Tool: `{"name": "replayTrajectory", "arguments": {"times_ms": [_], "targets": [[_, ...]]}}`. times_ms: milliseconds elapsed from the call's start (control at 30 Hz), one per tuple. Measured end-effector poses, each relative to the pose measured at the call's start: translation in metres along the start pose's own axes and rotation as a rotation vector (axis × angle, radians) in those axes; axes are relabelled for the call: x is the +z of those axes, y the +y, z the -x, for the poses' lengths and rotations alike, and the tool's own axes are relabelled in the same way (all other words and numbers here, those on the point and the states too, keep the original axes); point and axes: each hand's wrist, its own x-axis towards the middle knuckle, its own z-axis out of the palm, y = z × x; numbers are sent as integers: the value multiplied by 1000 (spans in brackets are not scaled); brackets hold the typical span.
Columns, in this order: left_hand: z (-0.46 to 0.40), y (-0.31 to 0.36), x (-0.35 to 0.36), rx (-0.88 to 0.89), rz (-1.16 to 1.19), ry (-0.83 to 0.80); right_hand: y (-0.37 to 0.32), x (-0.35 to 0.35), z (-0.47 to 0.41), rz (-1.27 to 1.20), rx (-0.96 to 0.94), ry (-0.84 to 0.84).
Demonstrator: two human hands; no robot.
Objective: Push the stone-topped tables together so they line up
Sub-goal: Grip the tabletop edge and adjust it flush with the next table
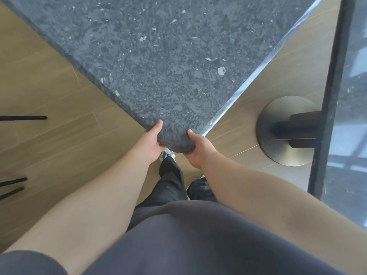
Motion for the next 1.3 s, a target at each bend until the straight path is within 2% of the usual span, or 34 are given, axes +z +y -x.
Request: {"name": "replayTrajectory", "arguments": {"times_ms": [267,700,1100,1300], "targets": [[2,4,10,-15,2,2,1,-12,-22,42,-69,-77],[14,-18,47,108,-77,265,-17,-30,-22,262,-39,-193],[19,-126,179,38,39,108,-140,-155,28,340,-129,-53],[13,-132,187,-54,67,32,-149,-170,31,281,-174,-36]]}}
